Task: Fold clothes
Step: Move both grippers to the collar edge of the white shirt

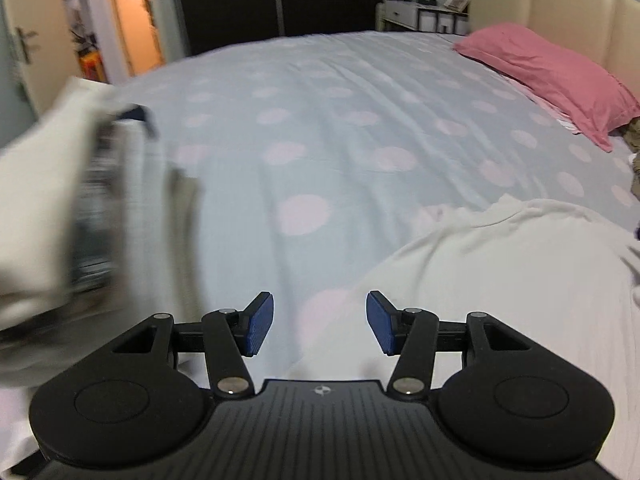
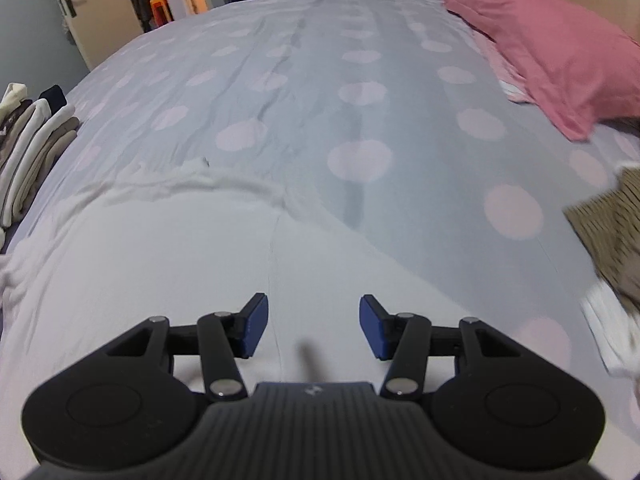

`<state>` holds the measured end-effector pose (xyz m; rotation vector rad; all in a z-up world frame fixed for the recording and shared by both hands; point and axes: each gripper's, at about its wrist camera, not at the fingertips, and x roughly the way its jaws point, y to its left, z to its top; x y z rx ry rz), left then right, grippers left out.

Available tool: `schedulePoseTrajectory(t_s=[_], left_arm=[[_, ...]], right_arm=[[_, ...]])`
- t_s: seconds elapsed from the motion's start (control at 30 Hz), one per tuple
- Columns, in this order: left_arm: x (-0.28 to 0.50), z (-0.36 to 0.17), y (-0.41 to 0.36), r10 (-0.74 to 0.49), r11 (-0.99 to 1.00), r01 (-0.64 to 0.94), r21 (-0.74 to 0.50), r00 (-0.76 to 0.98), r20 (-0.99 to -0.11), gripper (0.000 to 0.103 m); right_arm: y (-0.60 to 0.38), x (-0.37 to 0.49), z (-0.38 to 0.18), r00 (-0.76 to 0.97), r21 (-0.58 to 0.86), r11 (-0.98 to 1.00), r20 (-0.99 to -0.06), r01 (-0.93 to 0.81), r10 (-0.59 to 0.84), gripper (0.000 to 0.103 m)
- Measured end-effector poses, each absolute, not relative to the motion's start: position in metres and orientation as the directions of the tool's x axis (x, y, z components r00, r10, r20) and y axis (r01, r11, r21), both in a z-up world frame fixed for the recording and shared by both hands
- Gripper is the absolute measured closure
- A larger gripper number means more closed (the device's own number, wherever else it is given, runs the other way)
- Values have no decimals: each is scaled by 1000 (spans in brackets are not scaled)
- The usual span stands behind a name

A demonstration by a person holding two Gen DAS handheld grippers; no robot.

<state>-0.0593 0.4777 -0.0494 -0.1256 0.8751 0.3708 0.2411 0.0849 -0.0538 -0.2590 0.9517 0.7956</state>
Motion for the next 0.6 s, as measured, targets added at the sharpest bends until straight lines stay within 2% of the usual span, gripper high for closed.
schedulePoseTrajectory(t_s=[0.27,0.5,0.57,0.6], left_arm=[[9,-122,483,214,950,-310,44,540,-814,53],[19,-143,490,163,951,-308,-24,565,-809,53],[20,-145,488,165,950,-310,-27,575,-801,59],[21,-143,486,171,949,-313,-24,581,-796,74]], right_arm=[[165,284,-82,289,136,605,-783,-785,551,49],[190,290,-87,304,94,571,-770,-816,561,48],[195,290,-86,311,81,564,-766,-822,563,49],[197,290,-86,314,74,560,-764,-825,564,49]])
